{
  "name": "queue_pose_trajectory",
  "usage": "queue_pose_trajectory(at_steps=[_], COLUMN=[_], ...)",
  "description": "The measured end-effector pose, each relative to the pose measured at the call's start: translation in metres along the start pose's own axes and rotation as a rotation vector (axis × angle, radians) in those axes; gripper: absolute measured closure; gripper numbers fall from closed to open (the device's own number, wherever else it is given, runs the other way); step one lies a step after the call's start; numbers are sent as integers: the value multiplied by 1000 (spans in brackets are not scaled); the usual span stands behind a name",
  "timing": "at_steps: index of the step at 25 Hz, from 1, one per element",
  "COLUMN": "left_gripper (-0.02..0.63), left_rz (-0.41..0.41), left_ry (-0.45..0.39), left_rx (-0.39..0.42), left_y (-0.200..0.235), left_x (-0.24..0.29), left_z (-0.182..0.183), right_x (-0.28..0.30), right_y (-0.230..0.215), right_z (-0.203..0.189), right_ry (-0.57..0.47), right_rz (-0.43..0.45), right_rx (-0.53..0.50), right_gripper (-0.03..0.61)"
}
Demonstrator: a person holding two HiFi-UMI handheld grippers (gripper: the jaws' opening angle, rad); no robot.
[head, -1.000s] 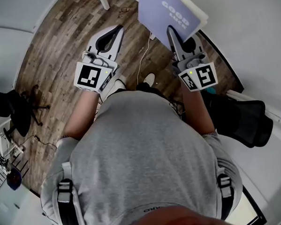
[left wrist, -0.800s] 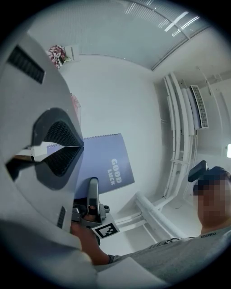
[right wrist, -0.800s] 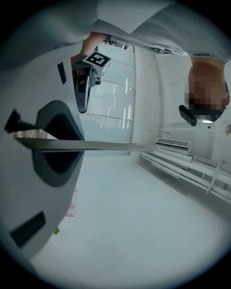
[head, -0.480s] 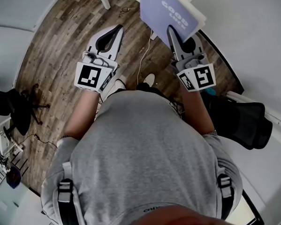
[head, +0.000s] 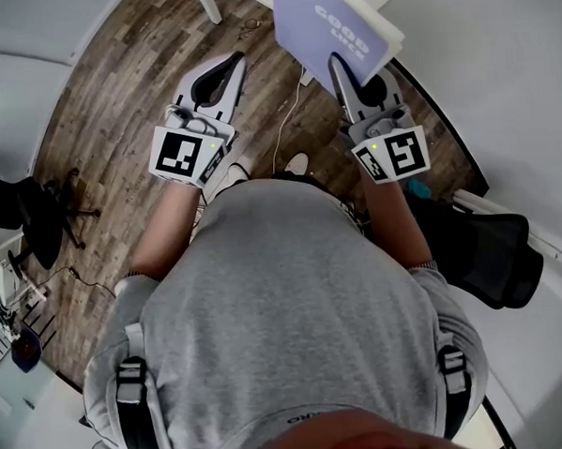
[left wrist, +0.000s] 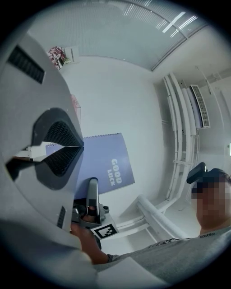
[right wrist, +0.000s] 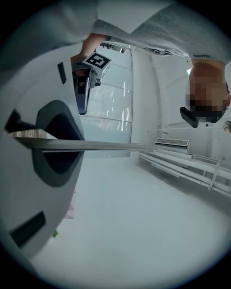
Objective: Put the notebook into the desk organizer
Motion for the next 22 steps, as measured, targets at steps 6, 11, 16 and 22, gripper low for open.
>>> queue_pose_trajectory(at_steps=[6, 11, 16, 22], left_gripper=[592, 592, 592, 592], left_rz=[26, 62, 92, 99], left_ry=[-10, 25, 38, 26], left_rx=[13, 19, 20, 9], left_y=[-9, -16, -13, 24], left_x=[27, 39, 46, 50], left_z=[3, 1, -2, -7], right_x=[1, 5, 18, 57], right_y=[-27, -43, -54, -52], right_z=[1, -8, -12, -17], right_ry=[-12, -12, -10, 0], right_rz=[42, 80, 108, 124], right_rx=[16, 38, 53, 49], right_gripper=[540, 538, 540, 538])
Point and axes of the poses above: the fingertips, and each gripper's own axes: x forward along the fingers, y to its left, z out of its top, the point moved 10 cm from there along -x, backward along the fingers, and after that the axes turned 8 degrees about -z, right-handed, at the moved point
